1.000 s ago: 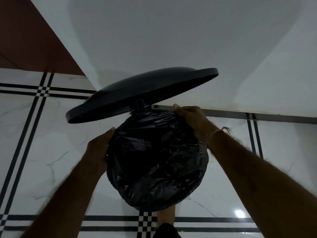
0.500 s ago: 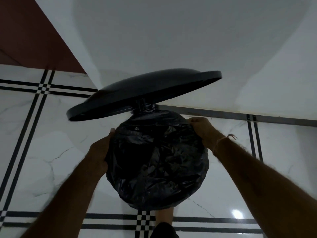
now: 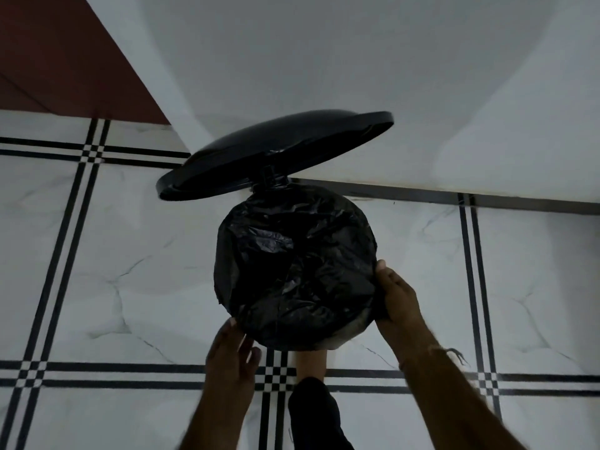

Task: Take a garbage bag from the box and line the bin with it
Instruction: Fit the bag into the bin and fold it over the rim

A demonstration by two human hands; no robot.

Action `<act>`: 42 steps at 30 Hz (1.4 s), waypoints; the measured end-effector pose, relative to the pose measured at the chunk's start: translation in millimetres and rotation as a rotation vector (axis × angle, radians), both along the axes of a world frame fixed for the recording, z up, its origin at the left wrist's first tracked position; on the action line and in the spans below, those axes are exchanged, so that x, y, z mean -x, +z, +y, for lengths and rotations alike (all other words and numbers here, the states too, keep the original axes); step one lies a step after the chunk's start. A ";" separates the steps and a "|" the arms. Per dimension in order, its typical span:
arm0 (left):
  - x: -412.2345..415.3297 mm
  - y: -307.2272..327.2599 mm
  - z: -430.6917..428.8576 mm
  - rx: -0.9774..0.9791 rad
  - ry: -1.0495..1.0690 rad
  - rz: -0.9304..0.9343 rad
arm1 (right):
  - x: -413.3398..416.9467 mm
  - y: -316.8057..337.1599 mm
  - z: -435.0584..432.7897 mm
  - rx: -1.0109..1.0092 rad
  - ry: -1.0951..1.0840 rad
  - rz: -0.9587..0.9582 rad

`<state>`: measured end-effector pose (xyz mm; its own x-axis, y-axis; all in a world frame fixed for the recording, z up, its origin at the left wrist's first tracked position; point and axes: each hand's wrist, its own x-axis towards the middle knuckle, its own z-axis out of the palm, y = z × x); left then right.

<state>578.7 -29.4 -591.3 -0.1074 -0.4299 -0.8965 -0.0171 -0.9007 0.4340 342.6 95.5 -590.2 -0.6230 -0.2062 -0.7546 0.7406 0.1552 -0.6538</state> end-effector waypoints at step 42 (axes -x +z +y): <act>26.1 17.5 -5.8 -0.121 0.199 0.148 | -44.5 -32.3 -129.6 -0.325 1.307 0.818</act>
